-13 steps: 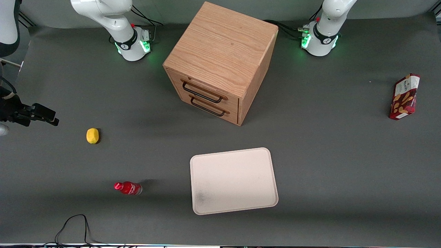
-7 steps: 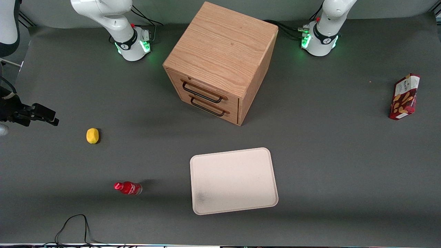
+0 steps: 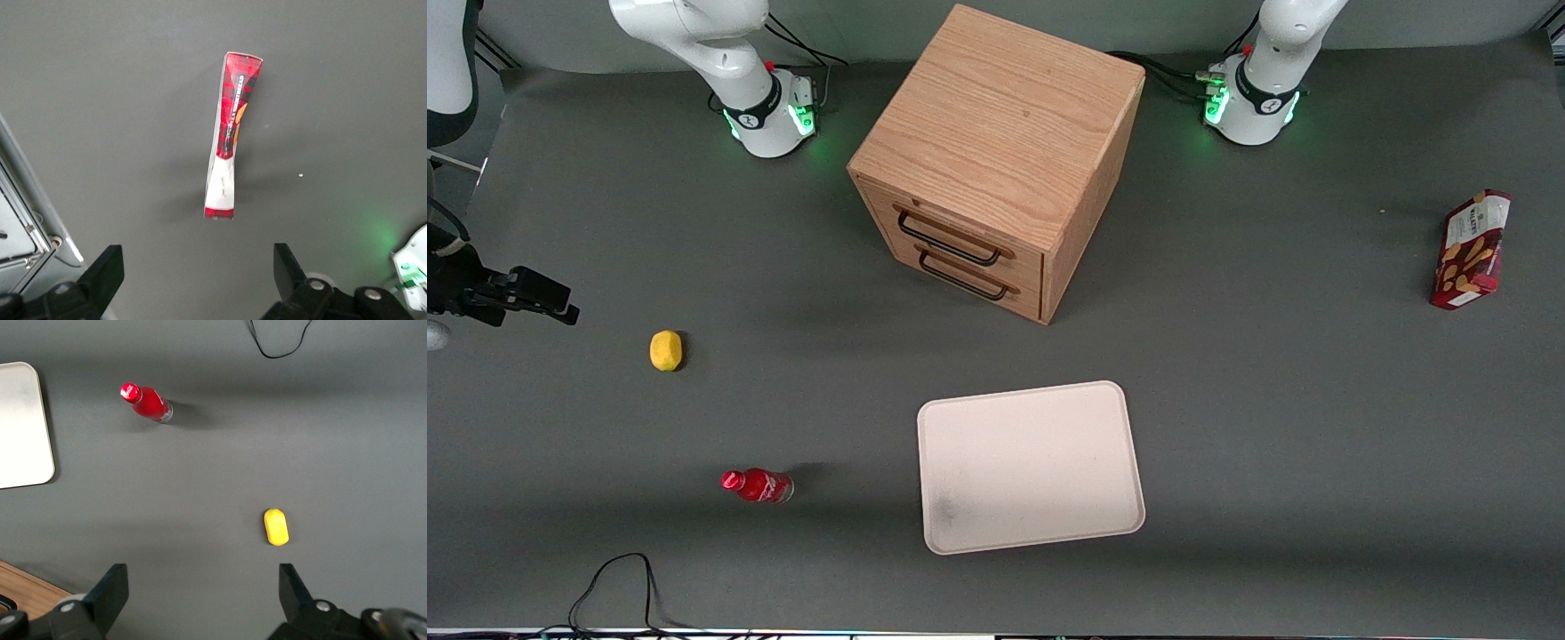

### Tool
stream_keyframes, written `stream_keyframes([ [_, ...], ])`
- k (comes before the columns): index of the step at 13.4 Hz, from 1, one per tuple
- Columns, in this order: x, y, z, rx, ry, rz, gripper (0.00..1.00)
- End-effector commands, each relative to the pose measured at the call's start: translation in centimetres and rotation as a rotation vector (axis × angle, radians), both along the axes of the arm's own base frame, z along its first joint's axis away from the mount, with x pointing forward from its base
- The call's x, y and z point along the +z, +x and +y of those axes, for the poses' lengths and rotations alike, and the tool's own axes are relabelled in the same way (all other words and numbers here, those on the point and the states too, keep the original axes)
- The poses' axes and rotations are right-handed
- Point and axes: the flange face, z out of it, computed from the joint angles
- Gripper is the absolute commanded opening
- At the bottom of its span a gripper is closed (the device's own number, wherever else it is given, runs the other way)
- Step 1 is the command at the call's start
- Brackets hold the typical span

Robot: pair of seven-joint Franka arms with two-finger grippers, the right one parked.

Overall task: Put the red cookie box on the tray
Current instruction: 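Lower the open left gripper around the shortbread box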

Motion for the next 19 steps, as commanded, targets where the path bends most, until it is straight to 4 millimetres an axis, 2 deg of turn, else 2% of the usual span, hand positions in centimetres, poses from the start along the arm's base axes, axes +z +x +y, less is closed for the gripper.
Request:
stream_keyframes([
  [1, -3.0, -1.0, -2.0, -0.044, 0.028, -0.028, 1.0],
  [3, -5.2, -0.4, -2.9, -0.069, 0.04, -0.056, 0.99],
  [7, -10.3, 1.1, -3.3, -0.103, 0.031, -0.08, 0.99],
  [11, -14.7, 0.5, -3.4, -0.104, 0.014, -0.089, 0.98],
  [15, -18.3, 0.5, -3.2, -0.095, -0.006, -0.091, 0.98],
  [19, -20.2, 0.4, -3.4, -0.061, -0.025, -0.076, 0.93],
])
